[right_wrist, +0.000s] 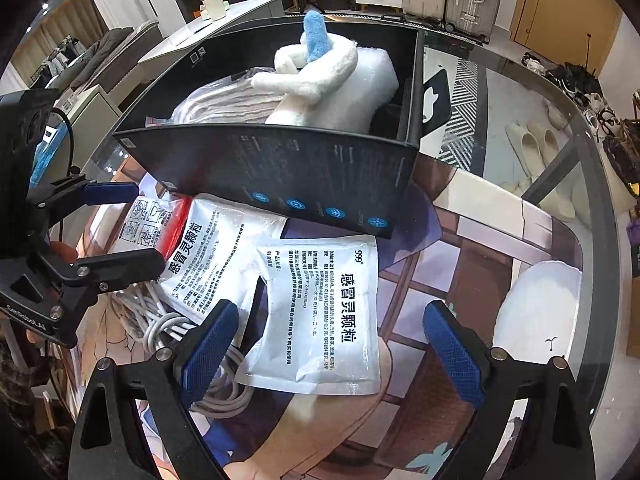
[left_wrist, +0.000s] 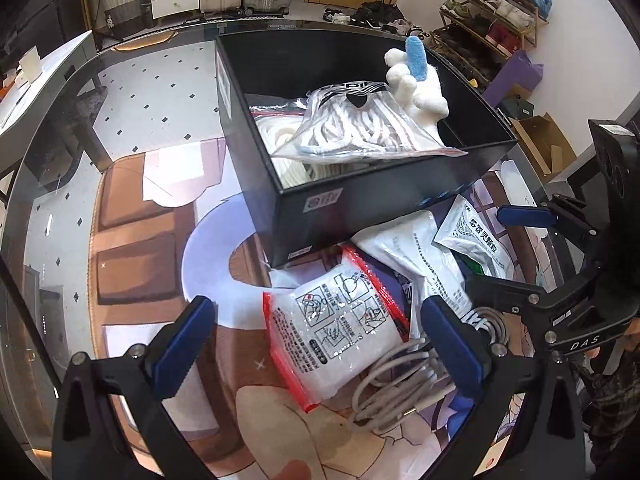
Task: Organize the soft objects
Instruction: 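Grasp the white sachet with red edge using the left gripper, then grasp the white printed medicine sachet with the right gripper while the left holds its sachet, then carry the sachet over the black box with the right gripper while the left carries its sachet there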
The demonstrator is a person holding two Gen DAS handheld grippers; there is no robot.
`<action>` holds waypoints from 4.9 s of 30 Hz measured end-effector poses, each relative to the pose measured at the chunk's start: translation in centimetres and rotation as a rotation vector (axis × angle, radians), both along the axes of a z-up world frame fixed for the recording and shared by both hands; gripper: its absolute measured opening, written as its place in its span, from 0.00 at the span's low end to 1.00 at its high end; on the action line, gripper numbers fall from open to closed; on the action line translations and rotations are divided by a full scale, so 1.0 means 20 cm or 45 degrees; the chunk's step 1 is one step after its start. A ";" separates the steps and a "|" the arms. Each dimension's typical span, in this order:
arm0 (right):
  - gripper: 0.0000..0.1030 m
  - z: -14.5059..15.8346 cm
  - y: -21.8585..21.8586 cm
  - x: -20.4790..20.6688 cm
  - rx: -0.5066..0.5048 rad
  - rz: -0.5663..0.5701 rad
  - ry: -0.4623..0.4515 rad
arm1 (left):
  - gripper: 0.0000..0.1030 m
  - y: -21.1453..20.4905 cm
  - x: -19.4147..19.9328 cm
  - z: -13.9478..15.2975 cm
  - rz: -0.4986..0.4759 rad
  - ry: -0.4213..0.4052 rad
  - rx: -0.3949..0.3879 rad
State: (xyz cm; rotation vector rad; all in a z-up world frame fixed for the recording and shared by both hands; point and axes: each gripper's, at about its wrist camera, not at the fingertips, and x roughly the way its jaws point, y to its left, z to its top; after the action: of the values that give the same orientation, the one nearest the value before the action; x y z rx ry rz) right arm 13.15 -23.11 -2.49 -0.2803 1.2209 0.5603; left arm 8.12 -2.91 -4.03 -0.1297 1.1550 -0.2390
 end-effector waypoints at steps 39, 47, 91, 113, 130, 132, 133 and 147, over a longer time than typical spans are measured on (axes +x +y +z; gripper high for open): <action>0.99 -0.07 -0.01 -0.06 -0.003 0.007 -0.187 | 0.99 -0.10 0.03 -0.04 -0.005 0.016 0.208; 0.99 -0.07 -0.02 -0.05 -0.010 0.008 -0.169 | 0.94 -0.11 0.02 -0.04 -0.023 0.001 0.236; 0.26 0.07 0.06 -0.18 -0.079 0.173 -0.105 | 0.45 0.06 -0.12 0.02 0.041 -0.083 0.159; 0.25 0.31 -0.01 -0.18 -0.055 0.111 -0.181 | 0.44 0.12 -0.16 0.20 0.073 -0.161 0.142; 0.25 0.51 0.11 -0.14 -0.049 0.179 -0.252 | 0.44 0.11 -0.11 0.43 0.061 -0.269 0.194; 0.25 0.53 0.14 -0.13 -0.048 0.185 -0.258 | 0.44 0.11 -0.09 0.45 0.052 -0.282 0.200; 0.25 0.54 0.15 -0.12 -0.047 0.186 -0.259 | 0.44 0.10 -0.09 0.46 0.049 -0.287 0.201; 0.25 0.62 0.20 0.01 -0.031 0.199 -0.267 | 0.44 0.07 0.04 0.53 0.017 -0.317 0.198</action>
State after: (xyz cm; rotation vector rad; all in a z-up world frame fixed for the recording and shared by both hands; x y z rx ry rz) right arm 13.30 -19.05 9.83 -0.4469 1.0086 0.6344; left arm 8.94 -1.59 6.62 0.0292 0.9211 -0.1483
